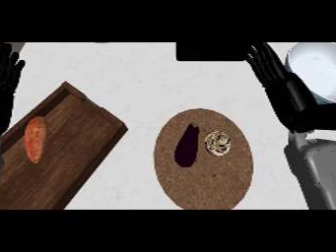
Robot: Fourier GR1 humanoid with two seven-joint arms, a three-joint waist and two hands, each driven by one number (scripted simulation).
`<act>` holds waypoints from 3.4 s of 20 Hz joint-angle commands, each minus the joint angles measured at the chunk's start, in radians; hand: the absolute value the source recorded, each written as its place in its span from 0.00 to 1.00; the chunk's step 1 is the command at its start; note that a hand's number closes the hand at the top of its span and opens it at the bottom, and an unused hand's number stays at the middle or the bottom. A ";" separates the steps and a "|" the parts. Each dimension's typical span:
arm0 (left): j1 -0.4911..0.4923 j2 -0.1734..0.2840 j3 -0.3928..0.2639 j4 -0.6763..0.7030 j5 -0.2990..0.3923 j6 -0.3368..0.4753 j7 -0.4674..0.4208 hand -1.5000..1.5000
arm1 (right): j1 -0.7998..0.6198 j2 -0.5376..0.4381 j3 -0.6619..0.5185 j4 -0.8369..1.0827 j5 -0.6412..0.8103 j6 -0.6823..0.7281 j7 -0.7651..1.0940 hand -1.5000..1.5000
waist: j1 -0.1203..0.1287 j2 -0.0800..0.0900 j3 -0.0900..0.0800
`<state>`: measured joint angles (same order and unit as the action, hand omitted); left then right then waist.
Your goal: Pick the eggplant from the placemat and place it in the bowl
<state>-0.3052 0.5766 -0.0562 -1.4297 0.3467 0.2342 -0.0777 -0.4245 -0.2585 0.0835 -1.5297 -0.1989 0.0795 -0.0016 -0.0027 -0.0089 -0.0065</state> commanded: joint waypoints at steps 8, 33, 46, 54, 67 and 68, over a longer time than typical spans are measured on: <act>-0.004 -0.065 0.006 0.032 0.019 -0.005 -0.015 0.50 | -0.162 0.127 0.316 0.214 0.390 -0.391 0.157 0.00 | 0.035 0.005 -0.008; 0.078 -0.064 0.067 -0.007 0.038 -0.037 -0.023 0.50 | -0.526 0.212 0.528 0.073 0.565 0.178 1.279 0.00 | -0.006 -0.003 0.004; 0.086 -0.090 0.071 0.012 -0.003 -0.035 -0.055 0.50 | -0.444 0.111 0.533 0.029 0.405 0.295 1.343 0.00 | -0.015 0.005 0.005; 0.074 -0.085 0.087 -0.041 0.000 -0.050 0.007 0.50 | -0.310 0.118 0.568 0.106 0.483 0.219 1.213 0.00 | 0.001 0.007 0.006; 0.096 -0.123 0.116 -0.069 -0.033 -0.078 0.025 0.50 | -0.166 0.108 0.538 0.147 0.625 0.221 1.056 0.00 | 0.005 0.008 0.007; 0.128 -0.136 0.132 -0.068 -0.032 -0.095 -0.008 0.50 | -0.211 0.147 0.500 0.154 0.636 0.243 1.073 0.00 | 0.007 0.008 0.006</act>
<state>-0.2118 0.4529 0.0486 -1.4880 0.3132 0.1727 -0.0696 -0.6347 -0.1416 0.6292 -1.4003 0.3910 0.2908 1.0387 0.0008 -0.0010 0.0000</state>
